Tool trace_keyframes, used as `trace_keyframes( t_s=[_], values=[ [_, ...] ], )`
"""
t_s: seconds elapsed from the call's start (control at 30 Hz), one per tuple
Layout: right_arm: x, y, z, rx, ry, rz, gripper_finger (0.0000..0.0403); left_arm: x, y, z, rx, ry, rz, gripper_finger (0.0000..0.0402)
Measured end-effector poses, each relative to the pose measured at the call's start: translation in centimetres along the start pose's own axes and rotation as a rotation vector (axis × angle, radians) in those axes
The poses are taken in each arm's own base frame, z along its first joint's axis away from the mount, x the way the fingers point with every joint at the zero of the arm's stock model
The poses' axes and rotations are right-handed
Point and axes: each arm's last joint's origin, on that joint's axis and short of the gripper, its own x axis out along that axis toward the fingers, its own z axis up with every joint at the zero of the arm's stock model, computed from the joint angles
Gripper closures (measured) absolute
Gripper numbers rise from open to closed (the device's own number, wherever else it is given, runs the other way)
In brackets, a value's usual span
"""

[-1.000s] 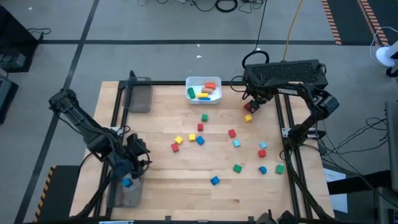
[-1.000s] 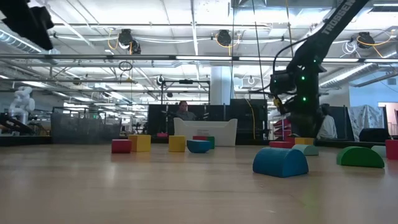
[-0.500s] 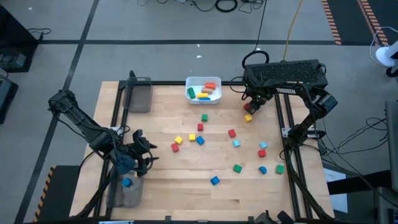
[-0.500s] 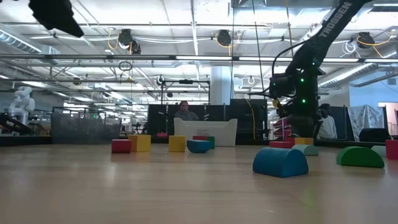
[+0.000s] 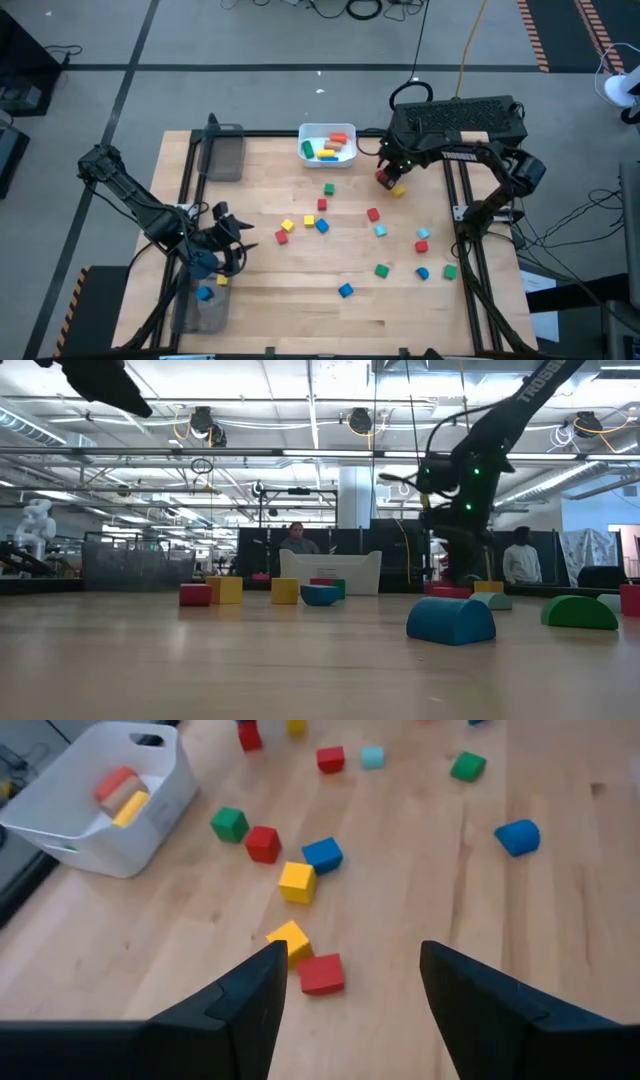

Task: Sort blocks by size
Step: Put the blue square block into the bottom black bin

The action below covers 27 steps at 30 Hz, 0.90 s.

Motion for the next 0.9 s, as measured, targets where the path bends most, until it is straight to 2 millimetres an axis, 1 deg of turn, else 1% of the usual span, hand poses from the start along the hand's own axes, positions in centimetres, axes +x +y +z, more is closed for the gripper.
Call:
trace_keyframes(
  t_s=[0.3,0.53,0.77,0.9],
  values=[
    [-0.7,4.8,1.4,-0.099,-0.179,0.21,0.029,0.5,0.2,-0.6,0.064,-0.027,0.067,0.0171],
    [-1.9,9.0,2.3,-0.169,-0.345,0.406,0.0289,1.4,0.3,-1.8,0.072,-0.065,0.126,0.0171],
    [-3.1,12.5,2.3,-0.219,-0.458,0.504,0.0289,2.3,0.2,-2.5,0.092,-0.115,0.149,0.0171],
    [-3.9,14.2,2.1,-0.23,-0.514,0.562,0.0288,2.8,0.3,-2.4,0.092,-0.148,0.167,0.0171]
  ],
)
